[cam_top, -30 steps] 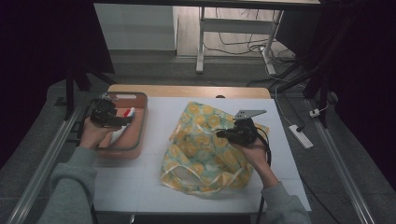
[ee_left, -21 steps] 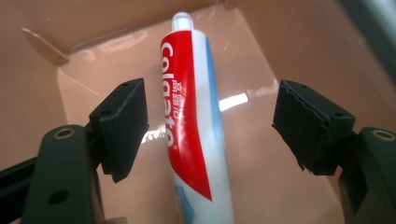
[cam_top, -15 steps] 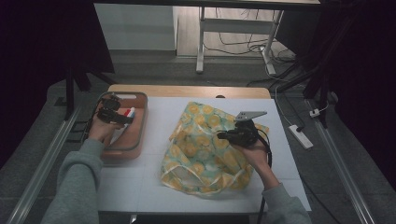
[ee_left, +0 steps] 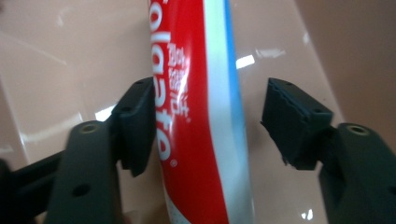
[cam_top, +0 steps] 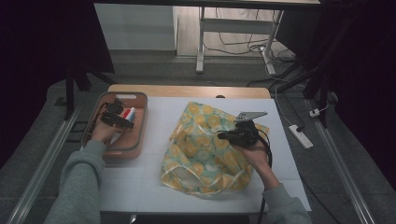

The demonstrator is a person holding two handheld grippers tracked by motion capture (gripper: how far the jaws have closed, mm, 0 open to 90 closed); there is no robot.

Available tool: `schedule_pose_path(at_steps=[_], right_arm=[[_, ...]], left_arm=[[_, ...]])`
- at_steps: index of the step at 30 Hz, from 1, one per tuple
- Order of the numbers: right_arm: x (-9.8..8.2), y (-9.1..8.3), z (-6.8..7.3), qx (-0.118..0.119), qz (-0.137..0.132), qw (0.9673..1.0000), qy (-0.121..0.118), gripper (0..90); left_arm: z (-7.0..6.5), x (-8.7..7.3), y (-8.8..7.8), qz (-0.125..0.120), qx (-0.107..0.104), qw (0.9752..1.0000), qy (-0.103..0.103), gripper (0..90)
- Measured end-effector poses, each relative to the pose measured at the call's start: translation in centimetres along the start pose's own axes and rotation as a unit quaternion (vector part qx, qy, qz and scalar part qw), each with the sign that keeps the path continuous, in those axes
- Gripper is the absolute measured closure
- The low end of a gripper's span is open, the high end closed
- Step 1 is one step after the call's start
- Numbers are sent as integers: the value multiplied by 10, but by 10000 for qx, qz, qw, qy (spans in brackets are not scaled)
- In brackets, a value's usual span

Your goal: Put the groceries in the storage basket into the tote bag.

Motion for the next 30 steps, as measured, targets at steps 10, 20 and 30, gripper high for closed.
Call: schedule_pose_path(at_steps=[10, 20, 30], right_arm=[[0, -1, 0, -25, -10, 10000, -20, 895], [0, -2, -2, -39, -31, 10000, -10, 895], [0, -2, -2, -52, -55, 10000, -16, 895]], left_arm=[[5, -1, -4, 2, -250, 9991, -329, 672], [4, 1, -11, -246, -295, 9987, -325, 720], [3, 3, -59, -1350, -592, 9887, -275, 721]])
Point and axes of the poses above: each handheld gripper's, and its own axes: y roughly forward along the jaws, x roughly out of its top, z roughly to its left, the point moved 4 cm from there along y, roughly forward along the jaws
